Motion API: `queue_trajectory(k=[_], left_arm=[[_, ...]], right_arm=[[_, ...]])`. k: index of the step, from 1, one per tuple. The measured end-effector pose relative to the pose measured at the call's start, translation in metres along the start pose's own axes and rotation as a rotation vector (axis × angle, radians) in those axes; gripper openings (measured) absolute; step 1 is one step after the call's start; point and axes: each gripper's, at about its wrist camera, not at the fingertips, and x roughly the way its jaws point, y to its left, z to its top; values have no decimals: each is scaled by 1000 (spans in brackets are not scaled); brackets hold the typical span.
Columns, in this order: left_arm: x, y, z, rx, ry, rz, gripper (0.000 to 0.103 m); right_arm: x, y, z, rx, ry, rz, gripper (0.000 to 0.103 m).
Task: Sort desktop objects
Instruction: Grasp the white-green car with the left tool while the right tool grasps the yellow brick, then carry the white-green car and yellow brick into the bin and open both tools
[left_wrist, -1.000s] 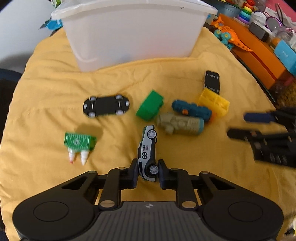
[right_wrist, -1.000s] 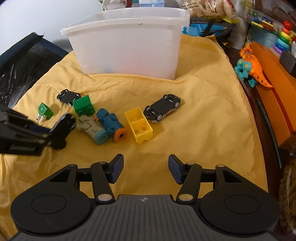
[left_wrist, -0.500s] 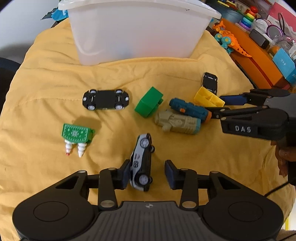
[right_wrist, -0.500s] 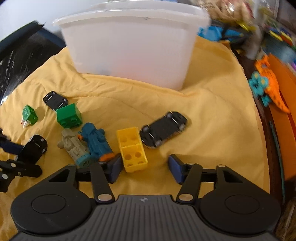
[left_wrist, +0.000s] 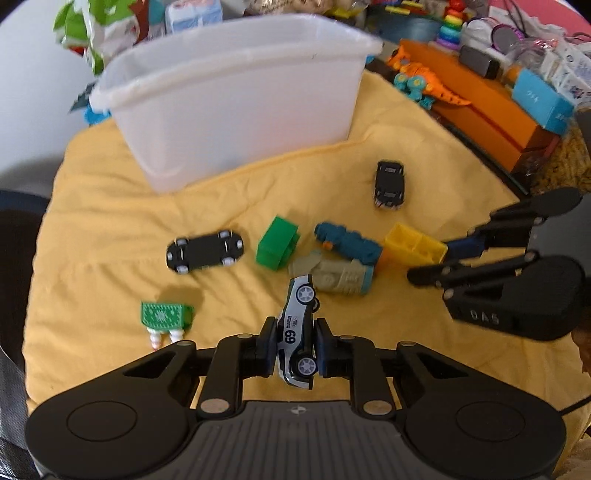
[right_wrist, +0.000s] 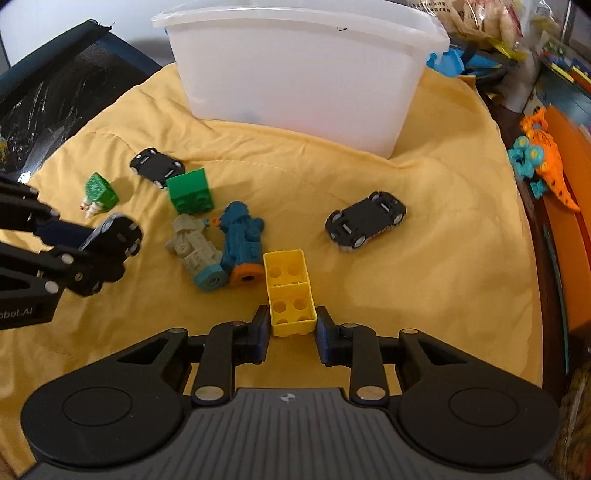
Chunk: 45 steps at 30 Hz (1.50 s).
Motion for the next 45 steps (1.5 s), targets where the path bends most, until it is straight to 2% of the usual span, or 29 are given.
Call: queue_trajectory(k=[9, 16, 22, 25, 28, 30, 32, 36, 38, 40, 42, 45], left_arm=[[-30, 0, 18, -5, -91, -10, 23], [-50, 6, 46, 37, -158, 8, 23], [-74, 21, 82, 47, -243, 48, 22], [-82, 26, 96, 34, -272, 42, 22], [-81, 28, 95, 16, -262, 35, 26], [-73, 33, 85, -6, -233, 41, 38], [-59, 41, 66, -30, -175, 44, 44], [-18, 51, 14, -70, -14, 16, 44], [-3, 47, -1, -69, 30, 22, 44], [10, 43, -7, -83, 38, 34, 44], [17, 41, -4, -98, -4, 22, 44], [34, 35, 7, -69, -25, 81, 44]], right_arm=[[-35, 12, 6, -48, -70, -32, 27], [-54, 12, 17, -65, -129, -75, 27], [-72, 3, 42, -38, -201, -91, 27], [-86, 0, 58, -24, -250, -99, 27], [-93, -2, 67, -11, -282, -108, 27], [-90, -3, 65, 10, -279, -96, 27], [-86, -4, 59, 13, -267, -86, 27], [-75, -1, 44, 18, -224, -63, 27], [-68, 0, 37, 28, -200, -44, 27], [-62, 1, 32, 38, -179, -25, 27], [-57, 4, 29, 37, -164, -18, 27], [-55, 9, 28, 23, -157, -9, 27]])
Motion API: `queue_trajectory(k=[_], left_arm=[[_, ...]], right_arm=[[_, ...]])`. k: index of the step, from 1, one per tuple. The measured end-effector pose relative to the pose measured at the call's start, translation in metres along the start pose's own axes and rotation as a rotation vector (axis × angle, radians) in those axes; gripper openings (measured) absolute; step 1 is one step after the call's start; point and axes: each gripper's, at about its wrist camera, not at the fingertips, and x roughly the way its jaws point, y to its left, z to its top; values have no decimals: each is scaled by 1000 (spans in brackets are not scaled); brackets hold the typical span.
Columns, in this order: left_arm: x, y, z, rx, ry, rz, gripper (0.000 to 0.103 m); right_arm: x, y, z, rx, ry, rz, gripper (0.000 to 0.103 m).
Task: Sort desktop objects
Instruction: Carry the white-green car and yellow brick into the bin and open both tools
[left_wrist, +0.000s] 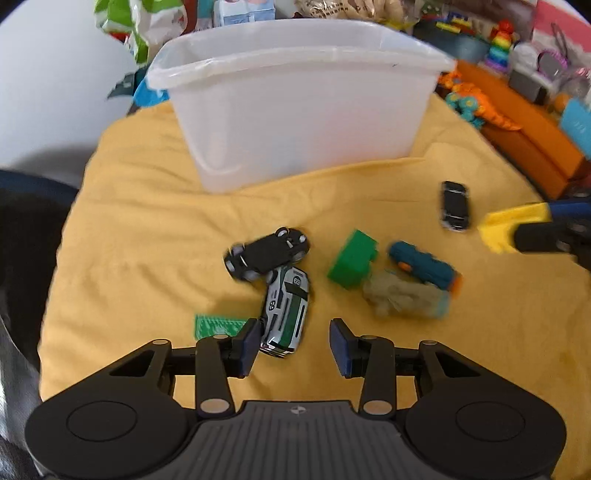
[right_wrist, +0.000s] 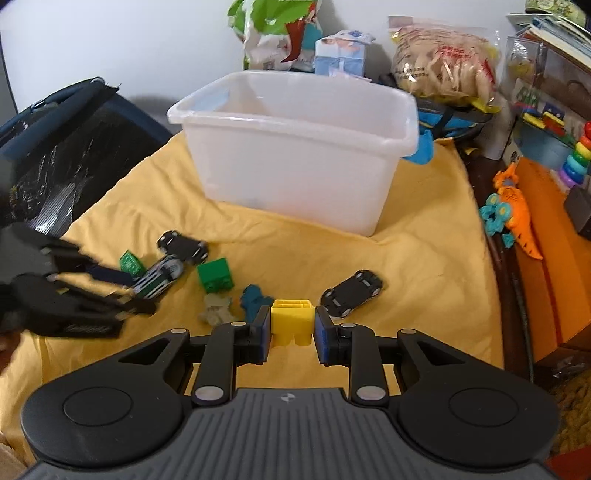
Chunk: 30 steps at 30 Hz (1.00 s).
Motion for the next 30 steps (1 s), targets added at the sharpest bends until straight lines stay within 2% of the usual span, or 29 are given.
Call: queue_trajectory(k=[1, 3, 8, 10, 15, 20, 23, 27, 30], left_arm=[[6, -1, 2, 15, 1, 5, 44], [20, 2, 4, 10, 45, 12, 37], [15, 20, 3, -102, 33, -80, 34], [5, 20, 3, -105, 18, -87, 34], [-43, 17, 17, -38, -70, -73, 34], [-93, 20, 56, -22, -213, -78, 34], [-109, 19, 82, -4, -286, -62, 34], [-112, 18, 117, 22, -344, -7, 34], [-94, 17, 140, 21, -338, 14, 34]], right_arm=[[0, 1, 0, -6, -1, -1, 27], [0, 3, -1, -8, -5, -1, 27], [1, 0, -5, 5, 6, 1, 27], [2, -2, -5, 12, 10, 0, 27], [-5, -5, 5, -2, -16, -4, 27], [-16, -10, 30, -16, -79, -11, 27], [-23, -15, 53, -30, -135, -21, 27], [-30, -21, 92, -54, -221, -39, 27], [-24, -23, 117, -63, -257, -65, 27]])
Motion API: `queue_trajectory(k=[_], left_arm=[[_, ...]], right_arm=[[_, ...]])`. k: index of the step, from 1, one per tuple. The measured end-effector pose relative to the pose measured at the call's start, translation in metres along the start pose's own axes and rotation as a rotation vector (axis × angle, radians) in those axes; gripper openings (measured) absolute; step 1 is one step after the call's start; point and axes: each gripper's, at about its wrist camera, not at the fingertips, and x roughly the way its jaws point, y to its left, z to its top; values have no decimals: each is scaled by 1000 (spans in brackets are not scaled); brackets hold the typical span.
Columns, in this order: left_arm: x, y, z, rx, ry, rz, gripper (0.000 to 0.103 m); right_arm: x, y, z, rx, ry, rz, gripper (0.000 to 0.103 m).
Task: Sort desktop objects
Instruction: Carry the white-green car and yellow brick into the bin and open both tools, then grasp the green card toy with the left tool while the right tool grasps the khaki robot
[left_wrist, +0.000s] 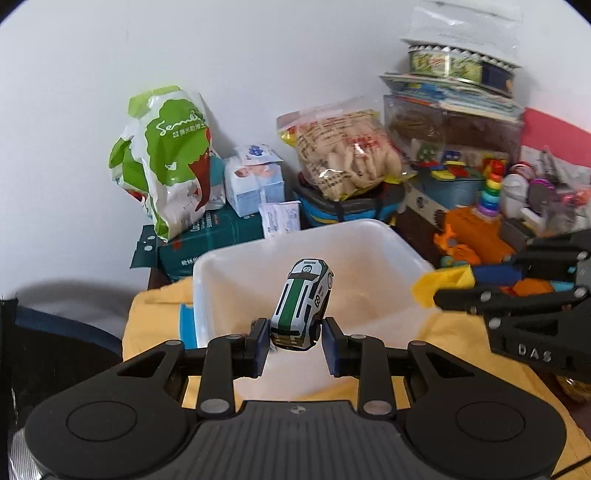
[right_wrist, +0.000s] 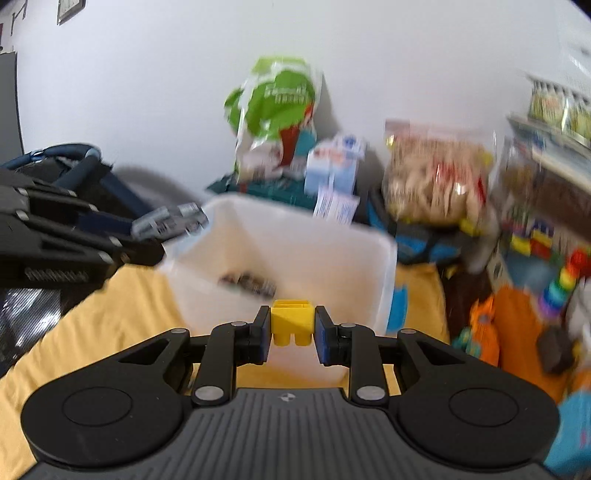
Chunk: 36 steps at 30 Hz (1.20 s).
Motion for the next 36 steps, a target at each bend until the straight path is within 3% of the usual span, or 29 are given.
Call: queue_trajectory(k=[4, 8, 9, 10, 11, 19, 21, 24, 27, 36], left_arm=[[40, 0, 6, 7, 56, 21, 34], [66, 3, -2, -17, 147, 23, 35], [67, 2, -3, -20, 151, 28, 35], [65, 2, -4, -19, 145, 33, 35], [64, 1, -5, -15, 142, 41, 37], [22, -5, -16, 1, 88, 89, 51], [12, -10, -24, 17, 82, 94, 60], [-1, -19, -41, 35, 91, 100, 61], [-9, -28, -61, 46, 117, 82, 61], [-4, -9, -142, -62, 281, 32, 62]], right_arm=[[37, -8, 13, 37, 8, -14, 27], [73, -16, 3, 93, 94, -9, 30], [75, -19, 1, 115, 100, -3, 34], [75, -21, 0, 131, 104, -8, 52], [73, -22, -2, 138, 98, -25, 60], [51, -9, -15, 133, 107, -16, 63], [47, -6, -20, 134, 121, -2, 63], [42, 1, -31, 124, 147, 1, 64], [39, 7, -45, 108, 187, -5, 72], [28, 32, -112, 67, 266, 92, 72]])
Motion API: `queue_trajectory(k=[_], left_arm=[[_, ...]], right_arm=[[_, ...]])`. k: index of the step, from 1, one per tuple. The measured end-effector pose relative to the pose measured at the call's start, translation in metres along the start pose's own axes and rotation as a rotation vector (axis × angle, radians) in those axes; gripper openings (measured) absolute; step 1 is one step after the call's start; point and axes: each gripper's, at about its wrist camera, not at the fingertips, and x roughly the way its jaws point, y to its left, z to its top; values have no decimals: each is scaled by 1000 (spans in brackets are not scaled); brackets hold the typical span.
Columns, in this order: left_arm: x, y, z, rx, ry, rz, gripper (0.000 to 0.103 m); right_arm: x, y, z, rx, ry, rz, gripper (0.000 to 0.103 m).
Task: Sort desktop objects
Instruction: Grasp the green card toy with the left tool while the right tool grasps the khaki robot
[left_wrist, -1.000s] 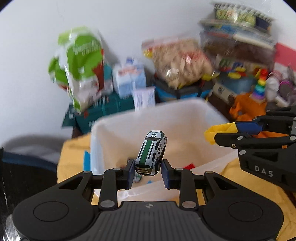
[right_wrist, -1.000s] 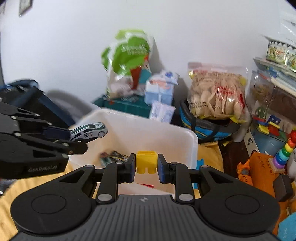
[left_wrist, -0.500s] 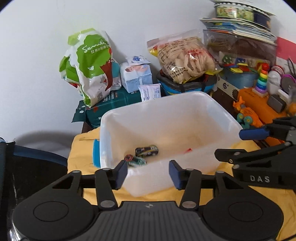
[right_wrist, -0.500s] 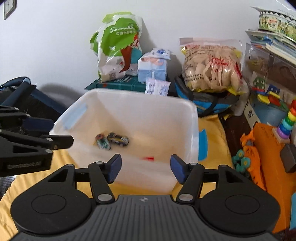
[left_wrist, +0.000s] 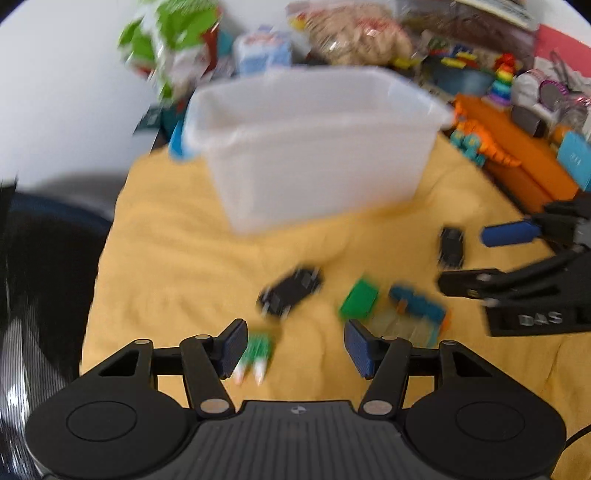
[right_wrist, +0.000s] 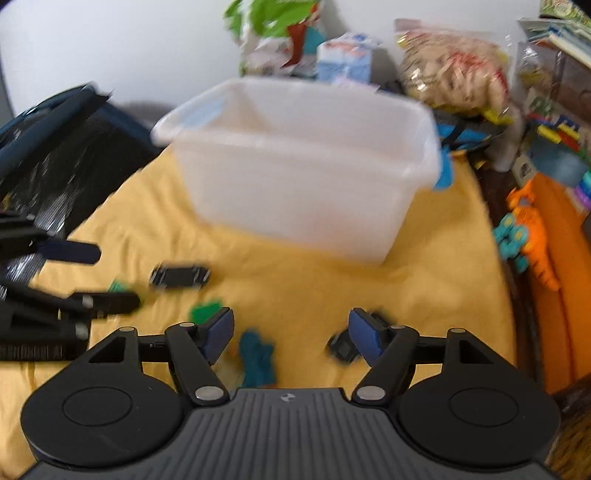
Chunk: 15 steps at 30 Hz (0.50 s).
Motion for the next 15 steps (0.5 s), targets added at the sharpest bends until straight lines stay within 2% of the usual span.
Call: queue_trajectory(k=[3, 6, 12, 15], left_arm=[[4, 11, -24, -16, 37, -16, 62], [11, 20, -38, -40, 81, -27, 62], [15, 29, -45, -58, 95, -47, 62], [15, 34, -45, -58, 86, -63, 62]], right_arm=[[7, 7, -21, 7, 27, 24, 70], [10, 16, -29, 8, 29, 51, 59], [25, 47, -13, -100, 9, 79, 50], [44, 54, -11, -124, 46, 57, 46]])
